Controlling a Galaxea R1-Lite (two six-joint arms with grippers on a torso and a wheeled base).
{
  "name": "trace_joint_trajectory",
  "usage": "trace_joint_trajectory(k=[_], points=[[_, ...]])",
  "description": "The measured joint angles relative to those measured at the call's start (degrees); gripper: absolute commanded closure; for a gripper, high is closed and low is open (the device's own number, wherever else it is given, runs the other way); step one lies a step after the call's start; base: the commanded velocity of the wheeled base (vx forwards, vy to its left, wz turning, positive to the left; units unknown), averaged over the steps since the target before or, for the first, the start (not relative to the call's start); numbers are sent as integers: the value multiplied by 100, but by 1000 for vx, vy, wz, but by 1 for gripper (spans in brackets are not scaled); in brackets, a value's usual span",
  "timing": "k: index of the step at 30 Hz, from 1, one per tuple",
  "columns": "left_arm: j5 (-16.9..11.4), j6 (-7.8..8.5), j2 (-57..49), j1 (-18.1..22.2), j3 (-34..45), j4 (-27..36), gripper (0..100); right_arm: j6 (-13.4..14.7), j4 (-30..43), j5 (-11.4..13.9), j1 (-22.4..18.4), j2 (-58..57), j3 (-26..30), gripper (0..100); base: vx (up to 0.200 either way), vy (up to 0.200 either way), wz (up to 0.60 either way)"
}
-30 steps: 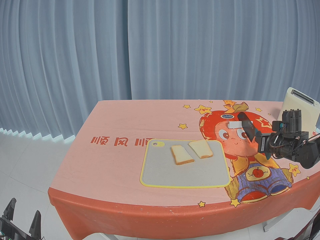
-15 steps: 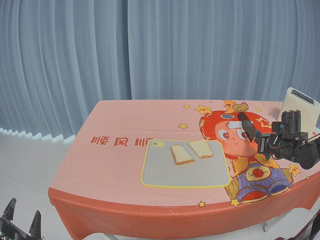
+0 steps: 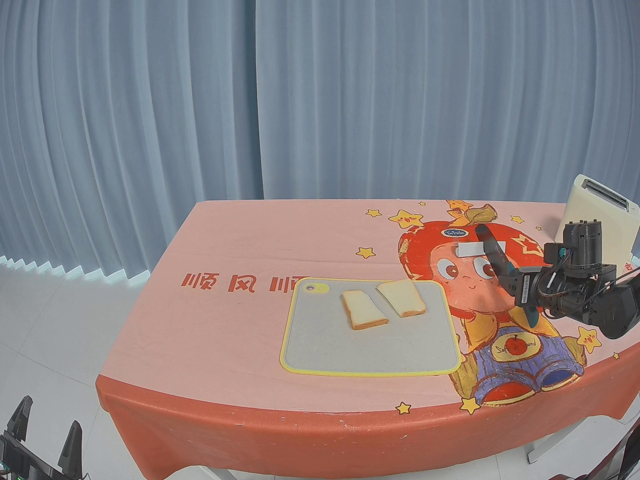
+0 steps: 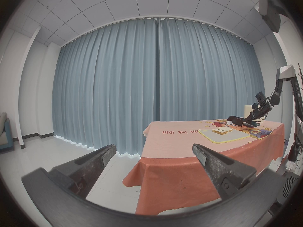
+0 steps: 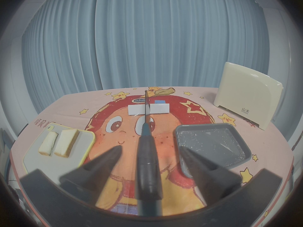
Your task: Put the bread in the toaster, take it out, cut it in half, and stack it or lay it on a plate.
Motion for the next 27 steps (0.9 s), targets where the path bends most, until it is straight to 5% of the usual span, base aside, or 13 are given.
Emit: trace_joint_trajectory(k=[27], points=[[0,0,0,0,0,0,0,33,-7,-16,15,-69,-110,0,0,0,0]])
